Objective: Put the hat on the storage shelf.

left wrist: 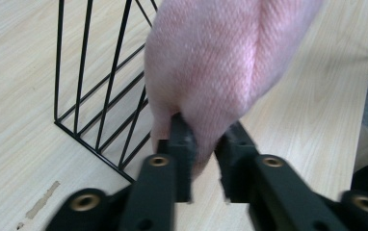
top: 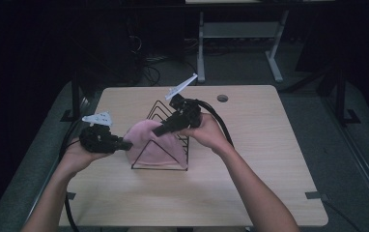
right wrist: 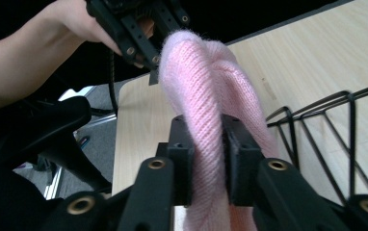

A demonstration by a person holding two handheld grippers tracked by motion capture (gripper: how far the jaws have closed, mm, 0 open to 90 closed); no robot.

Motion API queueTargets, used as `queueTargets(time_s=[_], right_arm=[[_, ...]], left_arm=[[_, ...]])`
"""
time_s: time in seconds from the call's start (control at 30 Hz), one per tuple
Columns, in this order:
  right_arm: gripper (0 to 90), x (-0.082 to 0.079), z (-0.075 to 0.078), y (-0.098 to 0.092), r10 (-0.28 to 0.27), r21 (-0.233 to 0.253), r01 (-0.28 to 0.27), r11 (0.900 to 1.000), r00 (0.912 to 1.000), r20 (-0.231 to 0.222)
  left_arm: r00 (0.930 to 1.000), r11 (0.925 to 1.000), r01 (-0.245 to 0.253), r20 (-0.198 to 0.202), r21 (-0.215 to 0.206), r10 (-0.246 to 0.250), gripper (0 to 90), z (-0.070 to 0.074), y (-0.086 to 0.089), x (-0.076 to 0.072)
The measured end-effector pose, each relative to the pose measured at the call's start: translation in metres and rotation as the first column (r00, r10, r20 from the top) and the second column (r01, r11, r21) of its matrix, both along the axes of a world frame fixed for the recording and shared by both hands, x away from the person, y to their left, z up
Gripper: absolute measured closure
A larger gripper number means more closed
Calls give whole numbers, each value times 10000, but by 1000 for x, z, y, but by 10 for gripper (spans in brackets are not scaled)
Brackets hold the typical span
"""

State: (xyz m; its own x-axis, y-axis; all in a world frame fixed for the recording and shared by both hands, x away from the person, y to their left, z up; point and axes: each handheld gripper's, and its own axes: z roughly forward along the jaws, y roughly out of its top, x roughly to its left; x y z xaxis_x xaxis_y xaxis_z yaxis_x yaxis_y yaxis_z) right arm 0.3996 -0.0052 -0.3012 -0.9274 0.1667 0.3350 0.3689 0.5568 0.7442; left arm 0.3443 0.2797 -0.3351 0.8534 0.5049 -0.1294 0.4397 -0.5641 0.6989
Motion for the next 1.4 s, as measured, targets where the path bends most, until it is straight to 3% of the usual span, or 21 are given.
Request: queueTargets(time_s=[0.1,0.17,0.4,0.47,0.5,0.67,0.73,0.87,1.13,1.4], right_arm=[[579,-4,-1,-2,-24,-324,29,9995,9998,178],[554,-7,-1,-5,-80,-339,94,9994,9991,419],[518,-16,-4,-19,-457,-231,471,9986,9974,565],[550,-19,-7,-25,-585,-204,600,9980,9960,682],[615,-20,-8,-29,-616,-188,625,9979,9970,458],[812,-20,-8,-34,-560,-72,564,9984,9974,459],[825,-21,-7,-32,-657,-184,672,9976,9952,725],[831,-22,-10,-26,-380,-225,394,9990,9974,605],[832,-18,-23,-26,-326,-548,359,9979,9976,607],[831,-17,-30,-27,-402,-559,417,9976,9988,272]], left_arm=[[10000,10000,-5,-13,19,5,840,-1,0,-1],[10000,10000,11,-11,57,-11,848,-1,0,-2],[9999,9998,-141,-71,108,142,858,0,1,-2],[9999,9998,-149,-61,126,150,858,0,1,-3],[9999,9997,-161,-60,159,162,859,0,1,-3],[9998,9996,-173,-117,210,176,859,0,0,-2],[9997,9993,-208,-132,307,212,860,-1,-2,-2],[9995,9988,-124,-280,468,137,862,-3,-2,-2],[9986,9960,-89,-513,890,136,862,-14,-5,0],[9987,9963,-135,-487,850,177,861,-15,-3,1]])
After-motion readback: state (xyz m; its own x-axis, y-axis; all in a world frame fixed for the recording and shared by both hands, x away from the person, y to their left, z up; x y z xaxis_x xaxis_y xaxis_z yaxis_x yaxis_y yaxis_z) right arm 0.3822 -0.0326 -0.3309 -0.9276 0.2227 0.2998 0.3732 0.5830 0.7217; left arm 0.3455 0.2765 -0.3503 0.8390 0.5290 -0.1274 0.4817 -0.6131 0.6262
